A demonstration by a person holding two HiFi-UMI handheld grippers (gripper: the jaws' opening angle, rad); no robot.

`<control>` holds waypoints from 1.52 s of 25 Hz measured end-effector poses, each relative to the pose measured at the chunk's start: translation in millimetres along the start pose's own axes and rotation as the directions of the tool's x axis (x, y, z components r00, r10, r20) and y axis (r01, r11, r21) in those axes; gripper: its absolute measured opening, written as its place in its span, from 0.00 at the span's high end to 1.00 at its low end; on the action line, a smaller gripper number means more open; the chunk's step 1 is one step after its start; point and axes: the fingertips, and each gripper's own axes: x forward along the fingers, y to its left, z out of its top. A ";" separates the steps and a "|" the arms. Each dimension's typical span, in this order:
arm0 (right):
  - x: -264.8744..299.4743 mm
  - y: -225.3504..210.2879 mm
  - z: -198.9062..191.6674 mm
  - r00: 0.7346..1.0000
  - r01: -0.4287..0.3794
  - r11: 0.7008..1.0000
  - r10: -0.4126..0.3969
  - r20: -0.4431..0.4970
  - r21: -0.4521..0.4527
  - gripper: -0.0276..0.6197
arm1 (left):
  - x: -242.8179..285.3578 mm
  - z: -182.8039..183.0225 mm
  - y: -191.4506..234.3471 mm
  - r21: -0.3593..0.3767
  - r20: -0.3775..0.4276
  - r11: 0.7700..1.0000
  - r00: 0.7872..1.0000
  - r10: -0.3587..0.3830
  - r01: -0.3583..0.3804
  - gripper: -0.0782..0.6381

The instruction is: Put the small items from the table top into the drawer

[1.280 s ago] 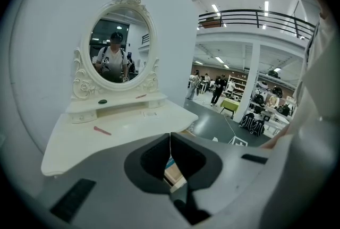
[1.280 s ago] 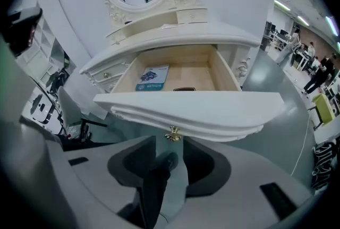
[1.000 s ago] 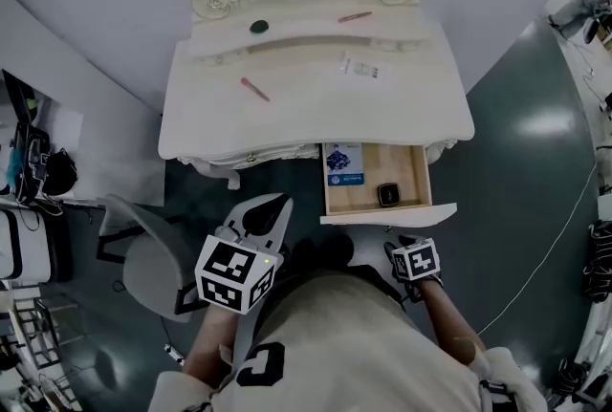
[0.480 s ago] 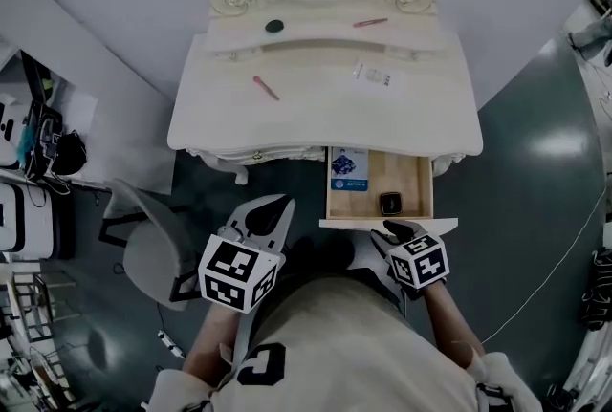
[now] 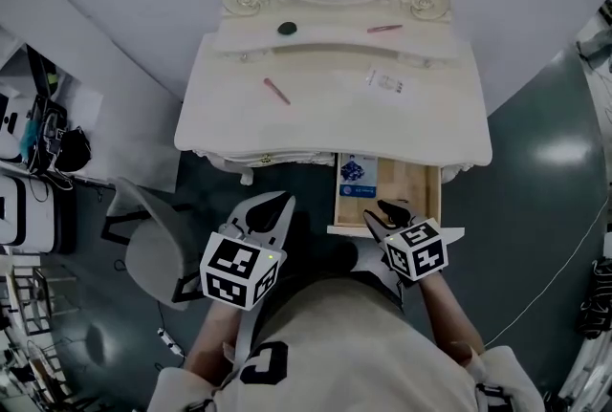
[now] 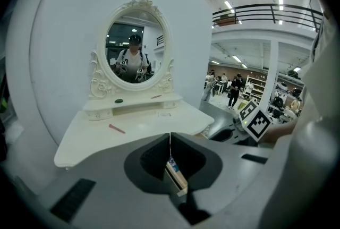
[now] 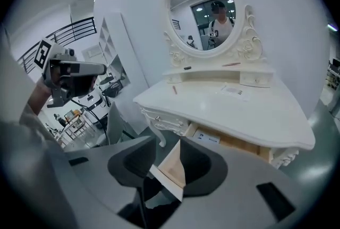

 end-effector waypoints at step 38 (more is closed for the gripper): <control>119.9 30.9 175.8 0.999 0.021 0.998 -0.018 0.037 -0.059 0.71 | 44.9 23.8 190.3 -0.095 -0.005 0.995 0.999 -0.044 0.043 0.81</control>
